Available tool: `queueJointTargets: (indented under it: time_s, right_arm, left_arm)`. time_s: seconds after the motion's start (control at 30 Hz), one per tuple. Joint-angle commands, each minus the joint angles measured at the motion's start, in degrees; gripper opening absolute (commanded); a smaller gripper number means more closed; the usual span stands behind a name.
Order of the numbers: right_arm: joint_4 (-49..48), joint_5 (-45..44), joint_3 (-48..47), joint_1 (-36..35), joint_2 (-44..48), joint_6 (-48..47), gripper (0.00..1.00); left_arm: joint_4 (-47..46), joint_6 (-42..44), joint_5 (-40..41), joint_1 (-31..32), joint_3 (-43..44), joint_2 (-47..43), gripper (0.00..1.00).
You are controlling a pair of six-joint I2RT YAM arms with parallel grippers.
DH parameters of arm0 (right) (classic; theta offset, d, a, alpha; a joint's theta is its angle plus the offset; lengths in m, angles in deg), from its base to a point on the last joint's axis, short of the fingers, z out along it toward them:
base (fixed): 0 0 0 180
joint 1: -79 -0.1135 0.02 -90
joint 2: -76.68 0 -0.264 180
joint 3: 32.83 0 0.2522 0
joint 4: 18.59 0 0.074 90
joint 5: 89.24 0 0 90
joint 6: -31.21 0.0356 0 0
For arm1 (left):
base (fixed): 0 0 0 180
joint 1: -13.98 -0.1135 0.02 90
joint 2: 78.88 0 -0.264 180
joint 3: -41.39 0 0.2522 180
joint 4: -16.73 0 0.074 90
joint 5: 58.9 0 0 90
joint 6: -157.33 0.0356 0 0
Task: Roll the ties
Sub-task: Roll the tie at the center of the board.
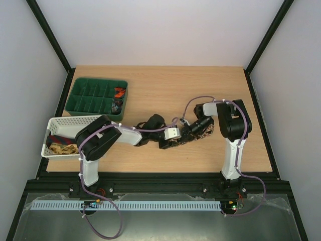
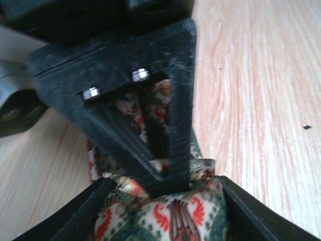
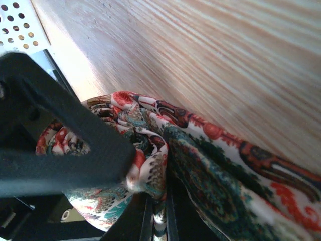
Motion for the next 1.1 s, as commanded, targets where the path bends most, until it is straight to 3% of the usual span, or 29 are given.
queueJointTargets:
  time_s: [0.0, 0.13, 0.23, 0.3, 0.5, 0.63, 0.93, 1.07]
  right_arm:
    - [-0.46, -11.37, 1.51, -1.01, -2.45, 3.35, 0.02]
    - [-0.02, -12.0, 1.65, -0.96, -1.24, 2.8, 0.01]
    - [-0.21, -11.58, 1.79, -0.88, -1.67, 2.99, 0.01]
    - [-0.66, -11.64, 1.85, -0.95, -1.95, 3.31, 0.01]
    - [-0.92, -11.59, 1.67, -0.95, -1.99, 3.75, 0.02]
    - [-1.2, -11.57, 1.92, -0.96, -2.06, 3.94, 0.02]
    - [-1.41, -11.65, 1.98, -0.89, -2.25, 4.04, 0.02]
    - [-1.25, -11.63, 1.71, -0.95, -2.46, 3.88, 0.03]
  left_arm:
    - [3.45, 1.98, 0.48, 0.12, 1.56, 1.87, 0.51]
    - [4.6, 3.56, 0.62, -0.16, -2.49, 0.49, 0.47]
    - [3.76, 3.18, 0.86, -0.57, -4.57, -0.33, 0.66]
    - [2.89, 2.87, 0.87, -0.56, -5.17, -0.87, 0.69]
    - [2.39, 1.17, 0.68, -0.55, -3.31, -0.65, 0.61]
    - [0.82, -1.24, 0.23, -0.41, -2.54, -1.38, 0.69]
    - [-3.33, -7.37, 4.24, 0.48, -4.18, -3.53, 0.71]
    - [-3.44, -6.97, 3.3, 0.71, -4.98, -3.56, 0.63]
